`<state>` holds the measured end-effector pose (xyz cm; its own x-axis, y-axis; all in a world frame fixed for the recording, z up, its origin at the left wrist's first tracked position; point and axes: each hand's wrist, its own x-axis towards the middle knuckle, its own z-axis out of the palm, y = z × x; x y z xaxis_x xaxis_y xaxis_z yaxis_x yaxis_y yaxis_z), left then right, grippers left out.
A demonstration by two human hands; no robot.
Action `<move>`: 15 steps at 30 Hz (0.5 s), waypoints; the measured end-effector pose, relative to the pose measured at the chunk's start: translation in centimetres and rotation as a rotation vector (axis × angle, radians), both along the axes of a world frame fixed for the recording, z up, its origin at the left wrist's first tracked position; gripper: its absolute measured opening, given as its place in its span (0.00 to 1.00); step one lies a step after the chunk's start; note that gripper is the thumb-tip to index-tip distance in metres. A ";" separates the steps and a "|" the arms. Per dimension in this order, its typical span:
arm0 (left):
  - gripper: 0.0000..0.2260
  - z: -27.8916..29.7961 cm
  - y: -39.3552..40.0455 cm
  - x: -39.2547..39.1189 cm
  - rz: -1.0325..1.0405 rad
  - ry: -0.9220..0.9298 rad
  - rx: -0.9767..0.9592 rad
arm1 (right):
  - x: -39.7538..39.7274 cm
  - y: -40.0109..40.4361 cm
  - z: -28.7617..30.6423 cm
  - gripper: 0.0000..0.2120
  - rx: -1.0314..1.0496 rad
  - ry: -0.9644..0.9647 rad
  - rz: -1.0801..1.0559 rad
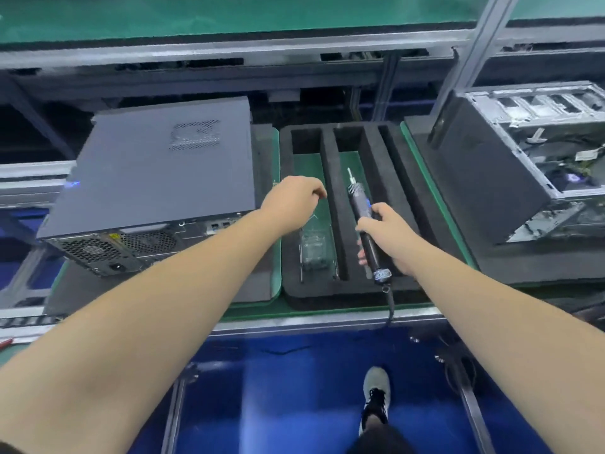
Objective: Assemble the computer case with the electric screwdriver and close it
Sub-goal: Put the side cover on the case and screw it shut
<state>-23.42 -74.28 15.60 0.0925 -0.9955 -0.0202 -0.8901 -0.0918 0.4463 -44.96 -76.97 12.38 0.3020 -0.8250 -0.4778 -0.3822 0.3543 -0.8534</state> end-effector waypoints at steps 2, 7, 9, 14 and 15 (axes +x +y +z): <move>0.14 -1.4 -2.7 -0.4 0.036 -0.020 0.094 | 0.9 -3.6 -1.0 0.13 0.017 -0.051 0.039; 0.13 -4.8 -6.0 -0.8 0.082 -0.150 0.344 | 2.3 -9.6 -3.3 0.14 0.107 -0.058 0.190; 0.12 -6.2 -6.5 -0.6 0.091 -0.179 0.433 | 2.9 -11.0 -4.2 0.13 0.141 -0.036 0.239; 0.09 -8.2 -7.4 -0.6 0.040 -0.164 0.535 | 4.6 -12.6 -6.3 0.13 0.199 -0.041 0.297; 0.08 -8.5 -7.7 -0.7 0.013 -0.166 0.555 | 4.8 -12.7 -6.6 0.13 0.209 -0.043 0.304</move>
